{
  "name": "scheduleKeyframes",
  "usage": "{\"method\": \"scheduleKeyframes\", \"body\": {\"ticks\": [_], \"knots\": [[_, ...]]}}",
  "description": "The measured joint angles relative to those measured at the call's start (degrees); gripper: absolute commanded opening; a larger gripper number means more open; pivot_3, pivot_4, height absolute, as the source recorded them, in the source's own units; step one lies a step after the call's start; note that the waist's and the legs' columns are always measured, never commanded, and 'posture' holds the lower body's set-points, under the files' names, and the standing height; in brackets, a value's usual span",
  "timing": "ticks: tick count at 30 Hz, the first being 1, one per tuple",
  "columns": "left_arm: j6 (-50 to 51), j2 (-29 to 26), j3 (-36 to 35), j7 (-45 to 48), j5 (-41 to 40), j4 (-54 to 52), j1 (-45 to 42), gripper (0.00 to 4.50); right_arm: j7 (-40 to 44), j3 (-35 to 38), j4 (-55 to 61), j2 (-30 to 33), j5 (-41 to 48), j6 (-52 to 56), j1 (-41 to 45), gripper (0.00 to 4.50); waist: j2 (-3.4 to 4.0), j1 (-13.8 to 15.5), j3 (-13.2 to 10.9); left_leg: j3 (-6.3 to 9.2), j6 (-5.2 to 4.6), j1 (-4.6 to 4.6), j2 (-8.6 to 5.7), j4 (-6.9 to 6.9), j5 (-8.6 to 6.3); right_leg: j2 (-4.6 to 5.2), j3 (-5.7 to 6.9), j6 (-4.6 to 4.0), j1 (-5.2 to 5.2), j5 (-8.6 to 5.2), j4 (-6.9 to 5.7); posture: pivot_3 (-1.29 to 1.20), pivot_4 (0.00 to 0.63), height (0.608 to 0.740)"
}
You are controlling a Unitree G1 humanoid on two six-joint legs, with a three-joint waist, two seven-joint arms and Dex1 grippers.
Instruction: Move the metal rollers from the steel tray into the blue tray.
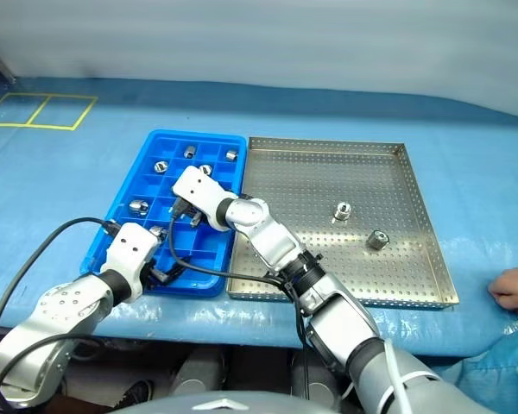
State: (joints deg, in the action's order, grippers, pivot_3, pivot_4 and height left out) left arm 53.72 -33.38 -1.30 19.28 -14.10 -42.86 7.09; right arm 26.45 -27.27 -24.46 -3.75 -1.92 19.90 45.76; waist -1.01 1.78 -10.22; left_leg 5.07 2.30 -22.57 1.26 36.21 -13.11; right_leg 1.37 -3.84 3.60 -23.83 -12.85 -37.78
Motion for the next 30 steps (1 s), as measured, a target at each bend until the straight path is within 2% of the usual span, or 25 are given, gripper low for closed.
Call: {"method": "scheduleKeyframes", "body": {"ticks": [2,4,5,8,13,17,22,26,30], "knots": [[0.62,1.10,0.23,-0.59,-0.02,-0.05,-0.25,3.82,0.23,0.84,-2.43,-0.55,0.00,-0.67,0.66,1.30,0.00,0.41,0.00,0.01,0.02,0.00,0.00,-0.08,0.01,0.00,0.02,-0.17,-0.02,0.05,0.00,0.30,0.150,0.740],[1.03,1.69,0.56,-1.15,0.01,-0.16,-0.46,3.82,0.77,1.73,-4.97,-0.83,0.00,-0.62,0.86,2.09,0.00,0.70,0.00,0.03,0.03,0.00,0.00,-0.17,0.01,0.00,0.03,-0.22,-0.05,0.03,0.00,0.30,0.150,0.740],[1.09,1.70,0.64,-1.28,0.01,-0.22,-0.48,3.82,0.86,1.93,-5.48,-0.85,0.00,-0.60,0.86,2.28,0.00,0.75,0.00,0.04,0.03,0.00,0.00,-0.18,0.02,0.00,0.04,-0.23,-0.06,0.03,0.00,0.30,0.150,0.740],[1.81,1.86,0.82,-1.71,-0.01,-0.23,-0.93,3.82,0.35,3.55,-6.35,-1.33,0.00,-0.81,0.89,3.27,0.00,0.74,0.00,0.04,0.05,0.01,0.00,-0.22,0.03,0.00,0.05,-0.25,-0.07,0.02,-0.01,0.29,0.150,0.740],[2.26,3.04,1.89,-1.78,-0.01,0.10,-2.57,3.82,-1.87,7.55,-4.32,-2.11,0.35,-2.32,0.76,3.27,0.00,0.72,0.00,0.05,0.10,-0.01,0.00,-0.22,0.06,0.00,0.07,-0.24,-0.07,0.02,0.00,0.26,0.150,0.740],[1.95,4.36,3.06,-1.56,-0.32,0.32,-4.78,3.82,-2.09,8.75,6.28,0.30,0.37,0.33,-2.24,3.27,-0.01,0.81,0.01,0.10,0.10,-0.04,-0.02,-0.22,0.06,0.02,0.10,-0.24,-0.05,0.02,0.04,0.22,0.150,0.740],[0.40,6.09,4.37,-0.22,-1.06,2.55,-9.24,3.82,-4.13,13.81,27.50,9.45,-0.01,12.39,-12.84,3.27,-0.02,0.85,0.02,0.17,0.12,-0.10,-0.09,-0.17,0.07,0.10,0.15,-0.22,-0.01,0.02,0.07,0.16,0.150,0.740],[-0.75,6.37,6.76,0.75,-0.70,6.09,-12.22,3.82,-7.83,20.27,36.21,14.90,-1.19,20.82,-19.16,3.27,-0.01,-0.13,0.02,0.14,0.13,-0.04,-0.07,-0.17,0.08,0.07,0.13,-0.22,-0.02,0.01,0.02,0.10,0.150,0.740],[-1.96,6.68,8.38,2.07,-0.69,8.42,-14.28,3.82,-9.52,23.44,40.53,17.77,-1.75,25.34,-23.87,3.27,-0.01,-1.74,0.02,0.11,0.13,-0.04,-0.05,-0.19,0.08,0.05,0.11,-0.20,-0.03,-0.01,0.02,0.06,0.150,0.740]]}}
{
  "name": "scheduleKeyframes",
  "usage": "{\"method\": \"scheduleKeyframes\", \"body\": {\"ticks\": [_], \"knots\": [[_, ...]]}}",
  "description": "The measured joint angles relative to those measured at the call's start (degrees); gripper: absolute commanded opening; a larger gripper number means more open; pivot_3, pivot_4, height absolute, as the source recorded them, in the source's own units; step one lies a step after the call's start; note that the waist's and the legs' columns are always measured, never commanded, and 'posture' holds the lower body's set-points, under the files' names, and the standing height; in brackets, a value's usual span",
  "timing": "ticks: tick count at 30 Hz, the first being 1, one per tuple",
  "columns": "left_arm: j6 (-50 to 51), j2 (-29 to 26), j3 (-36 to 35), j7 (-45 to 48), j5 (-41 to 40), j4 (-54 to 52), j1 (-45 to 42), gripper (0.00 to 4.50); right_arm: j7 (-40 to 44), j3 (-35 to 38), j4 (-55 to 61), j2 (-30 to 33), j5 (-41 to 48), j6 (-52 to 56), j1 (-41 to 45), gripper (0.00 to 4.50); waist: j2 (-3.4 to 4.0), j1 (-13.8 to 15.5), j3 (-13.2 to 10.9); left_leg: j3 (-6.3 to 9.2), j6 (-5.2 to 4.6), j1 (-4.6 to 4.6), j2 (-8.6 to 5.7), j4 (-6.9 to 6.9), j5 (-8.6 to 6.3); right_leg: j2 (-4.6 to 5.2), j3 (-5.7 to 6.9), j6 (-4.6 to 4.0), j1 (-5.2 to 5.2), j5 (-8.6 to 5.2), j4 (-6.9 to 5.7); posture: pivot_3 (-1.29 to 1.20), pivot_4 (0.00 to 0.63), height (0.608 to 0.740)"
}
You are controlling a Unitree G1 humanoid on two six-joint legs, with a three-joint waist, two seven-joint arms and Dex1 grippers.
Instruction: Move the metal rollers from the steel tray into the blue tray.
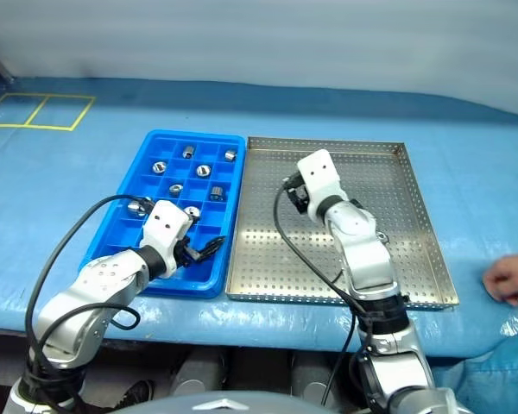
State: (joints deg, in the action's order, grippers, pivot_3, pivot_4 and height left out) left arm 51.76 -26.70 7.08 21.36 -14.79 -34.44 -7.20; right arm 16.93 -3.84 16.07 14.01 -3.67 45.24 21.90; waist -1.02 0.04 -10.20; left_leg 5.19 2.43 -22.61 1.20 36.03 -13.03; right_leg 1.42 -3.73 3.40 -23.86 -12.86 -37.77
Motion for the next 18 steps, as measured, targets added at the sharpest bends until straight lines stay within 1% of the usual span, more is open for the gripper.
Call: {"method": "scheduleKeyframes", "body": {"ticks": [6,10,18], "knots": [[-2.00,0.26,2.53,2.33,0.12,3.30,-3.25,3.82,-2.45,1.75,-0.16,0.21,-0.03,1.52,-3.10,3.27,0.00,-1.78,0.00,-0.08,-0.01,0.02,0.00,0.03,0.00,0.00,-0.10,0.26,0.00,-0.08,0.00,0.03,0.150,0.740],[-2.74,0.75,3.40,2.92,0.19,4.26,-4.58,3.82,-4.66,3.37,-3.22,-1.23,0.50,-0.04,-4.55,3.27,0.00,-2.04,0.00,-0.08,-0.01,0.02,-0.01,0.04,0.00,0.00,-0.11,0.27,0.03,-0.08,0.01,0.03,0.150,0.740],[-3.34,0.77,4.19,3.59,0.30,4.91,-4.57,3.82,-7.54,4.86,-10.19,-1.44,0.64,-3.15,-5.31,3.27,0.00,-2.19,0.00,-0.08,-0.02,0.04,-0.01,0.04,0.00,-0.01,-0.13,0.28,0.02,-0.08,-0.01,0.04,0.150,0.740]]}}
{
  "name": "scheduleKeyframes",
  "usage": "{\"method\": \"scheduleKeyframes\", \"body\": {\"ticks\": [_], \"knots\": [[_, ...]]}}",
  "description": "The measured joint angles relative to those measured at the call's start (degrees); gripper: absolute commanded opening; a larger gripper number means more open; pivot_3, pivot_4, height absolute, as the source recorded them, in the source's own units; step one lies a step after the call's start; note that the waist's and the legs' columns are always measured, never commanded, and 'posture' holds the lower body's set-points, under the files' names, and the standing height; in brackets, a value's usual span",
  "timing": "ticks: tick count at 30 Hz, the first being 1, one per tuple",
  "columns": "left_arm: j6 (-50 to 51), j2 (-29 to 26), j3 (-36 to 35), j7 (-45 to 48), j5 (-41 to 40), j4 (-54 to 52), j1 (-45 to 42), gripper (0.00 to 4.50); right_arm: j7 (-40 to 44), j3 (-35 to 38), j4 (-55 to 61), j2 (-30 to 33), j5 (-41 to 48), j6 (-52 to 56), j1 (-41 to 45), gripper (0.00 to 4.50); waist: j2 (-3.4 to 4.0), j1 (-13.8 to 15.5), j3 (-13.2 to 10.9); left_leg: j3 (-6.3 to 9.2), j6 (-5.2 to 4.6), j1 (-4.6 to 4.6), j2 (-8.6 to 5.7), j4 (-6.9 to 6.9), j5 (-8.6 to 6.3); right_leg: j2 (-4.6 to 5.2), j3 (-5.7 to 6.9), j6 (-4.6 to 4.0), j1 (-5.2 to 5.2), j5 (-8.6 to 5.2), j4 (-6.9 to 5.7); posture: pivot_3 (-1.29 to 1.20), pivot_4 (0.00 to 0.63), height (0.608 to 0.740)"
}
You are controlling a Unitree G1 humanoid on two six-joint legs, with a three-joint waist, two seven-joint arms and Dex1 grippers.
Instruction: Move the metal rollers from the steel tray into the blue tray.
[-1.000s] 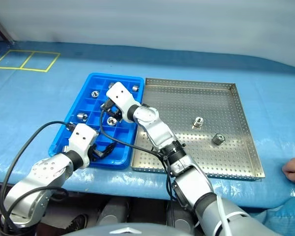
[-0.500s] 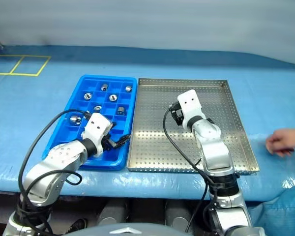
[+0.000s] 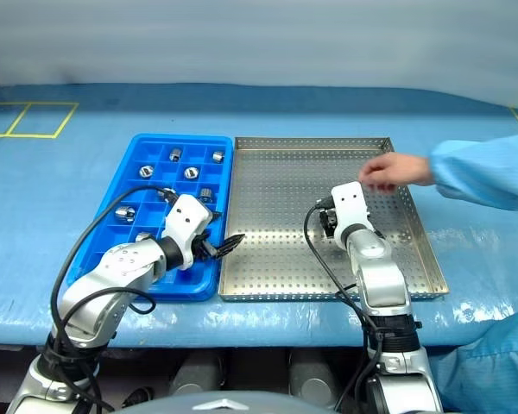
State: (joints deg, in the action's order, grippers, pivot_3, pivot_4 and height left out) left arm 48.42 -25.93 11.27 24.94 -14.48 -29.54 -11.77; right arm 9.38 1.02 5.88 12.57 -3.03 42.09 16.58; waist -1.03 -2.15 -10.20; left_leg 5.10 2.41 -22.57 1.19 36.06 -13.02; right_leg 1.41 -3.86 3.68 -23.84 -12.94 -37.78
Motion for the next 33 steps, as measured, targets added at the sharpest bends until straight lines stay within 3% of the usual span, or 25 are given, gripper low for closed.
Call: {"method": "scheduleKeyframes", "body": {"ticks": [19,33], "knots": [[0.06,-0.47,-0.13,-0.31,0.34,-0.01,0.73,3.82,-0.96,0.28,-1.23,-0.02,1.14,-1.91,0.59,3.27,0.00,0.07,0.00,0.00,0.00,0.00,0.00,0.00,0.00,0.00,0.00,0.00,0.01,0.00,0.00,0.05,0.150,0.740],[0.05,-2.47,-4.06,-0.97,0.42,-0.01,1.31,3.82,-0.82,-0.50,-1.09,-1.03,1.43,-1.91,0.52,3.27,0.00,0.23,0.00,0.00,0.00,0.00,0.00,0.00,0.00,0.00,0.00,0.00,0.01,0.01,-0.01,0.07,0.150,0.740]]}}
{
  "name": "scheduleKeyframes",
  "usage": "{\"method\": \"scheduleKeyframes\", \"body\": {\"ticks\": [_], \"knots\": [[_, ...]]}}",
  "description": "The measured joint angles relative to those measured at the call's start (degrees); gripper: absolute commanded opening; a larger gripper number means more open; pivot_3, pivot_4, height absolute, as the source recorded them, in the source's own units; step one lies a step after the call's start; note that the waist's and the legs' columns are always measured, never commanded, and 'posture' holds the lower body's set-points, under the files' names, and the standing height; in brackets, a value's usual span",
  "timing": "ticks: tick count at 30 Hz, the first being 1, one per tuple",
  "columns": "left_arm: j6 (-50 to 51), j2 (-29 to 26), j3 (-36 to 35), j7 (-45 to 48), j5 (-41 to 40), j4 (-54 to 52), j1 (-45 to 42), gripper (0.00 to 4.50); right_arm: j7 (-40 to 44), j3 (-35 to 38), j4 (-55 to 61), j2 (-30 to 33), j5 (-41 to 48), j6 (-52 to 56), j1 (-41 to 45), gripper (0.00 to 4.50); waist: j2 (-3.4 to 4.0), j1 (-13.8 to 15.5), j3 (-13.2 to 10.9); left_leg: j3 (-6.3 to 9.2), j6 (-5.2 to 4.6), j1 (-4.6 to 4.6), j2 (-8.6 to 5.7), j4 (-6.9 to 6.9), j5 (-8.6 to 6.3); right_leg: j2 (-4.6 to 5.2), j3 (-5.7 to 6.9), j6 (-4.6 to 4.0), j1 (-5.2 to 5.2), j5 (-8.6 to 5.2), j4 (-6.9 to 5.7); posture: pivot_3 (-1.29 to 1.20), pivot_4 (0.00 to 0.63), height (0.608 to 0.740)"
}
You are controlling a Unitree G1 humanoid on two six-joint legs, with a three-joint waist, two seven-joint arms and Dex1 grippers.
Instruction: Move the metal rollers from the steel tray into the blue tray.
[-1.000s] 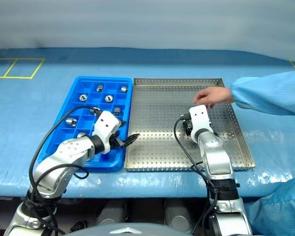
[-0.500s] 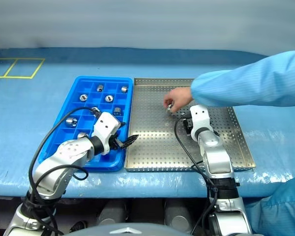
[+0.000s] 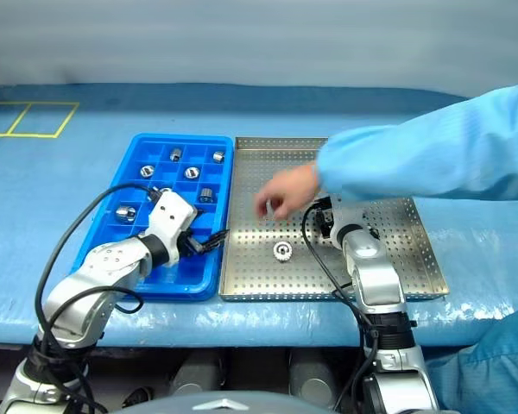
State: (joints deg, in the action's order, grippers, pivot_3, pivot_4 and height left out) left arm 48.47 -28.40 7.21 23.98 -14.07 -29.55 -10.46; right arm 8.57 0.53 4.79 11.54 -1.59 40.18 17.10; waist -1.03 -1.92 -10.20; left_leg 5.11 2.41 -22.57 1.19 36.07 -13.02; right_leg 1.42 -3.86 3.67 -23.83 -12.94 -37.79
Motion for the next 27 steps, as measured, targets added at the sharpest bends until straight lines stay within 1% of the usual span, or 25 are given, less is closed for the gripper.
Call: {"method": "scheduleKeyframes", "body": {"ticks": [2,5,9,11,13,20,27], "knots": [[0.00,0.02,0.02,-0.08,0.00,0.00,0.16,3.82,1.76,-0.26,1.56,0.70,0.86,1.44,-0.02,3.27,0.00,0.11,0.00,0.00,0.00,-0.01,0.00,0.00,0.00,0.00,0.00,-0.02,-0.01,0.01,0.00,0.07,0.150,0.740],[0.00,0.10,0.06,-0.07,-0.04,0.00,0.54,3.82,6.32,-2.13,8.61,2.80,3.60,5.88,-0.16,3.27,0.00,0.10,0.00,0.03,0.00,0.00,0.01,-0.01,0.00,-0.01,0.01,-0.10,-0.01,0.06,-0.01,0.07,0.150,0.740],[-0.11,-0.32,0.05,2.21,-1.31,-0.28,1.33,3.82,12.89,-8.11,20.69,5.75,8.62,13.13,-1.60,3.27,0.00,0.20,0.00,0.04,0.00,0.01,0.02,-0.01,0.00,-0.02,0.03,0.01,0.00,-0.03,0.00,0.07,0.150,0.740],[-0.18,-1.28,-0.05,4.21,-2.98,-1.07,2.19,3.82,15.17,-11.36,25.06,7.64,10.38,16.16,-3.08,3.27,0.00,0.35,0.00,0.04,-0.01,0.00,0.02,0.00,-0.01,0.00,0.03,0.01,0.01,-0.03,0.03,0.07,0.150,0.740],[-0.28,-1.97,-0.57,6.03,-4.52,-2.10,2.69,3.82,15.61,-13.45,27.53,9.03,11.21,18.41,-4.82,3.27,-0.01,0.61,0.00,0.03,-0.01,-0.01,0.01,0.04,0.00,0.01,0.04,0.00,0.02,-0.05,0.03,0.07,0.150,0.740],[-0.76,-5.03,-3.14,10.11,-7.13,-3.01,2.68,3.82,14.13,-14.67,29.40,8.89,11.92,20.96,-6.15,3.27,-0.01,0.52,0.00,0.00,-0.02,0.00,0.02,0.17,0.01,-0.01,0.02,-0.15,0.04,-0.15,0.01,0.05,0.150,0.740],[-1.57,-7.75,-2.36,13.07,-7.41,-4.42,2.67,3.82,12.19,-15.23,24.55,8.31,11.23,20.30,-6.74,3.27,-0.01,0.44,0.00,0.00,-0.02,-0.01,0.03,0.14,0.01,-0.02,0.02,-0.06,0.02,-0.09,0.03,0.05,0.150,0.740]]}}
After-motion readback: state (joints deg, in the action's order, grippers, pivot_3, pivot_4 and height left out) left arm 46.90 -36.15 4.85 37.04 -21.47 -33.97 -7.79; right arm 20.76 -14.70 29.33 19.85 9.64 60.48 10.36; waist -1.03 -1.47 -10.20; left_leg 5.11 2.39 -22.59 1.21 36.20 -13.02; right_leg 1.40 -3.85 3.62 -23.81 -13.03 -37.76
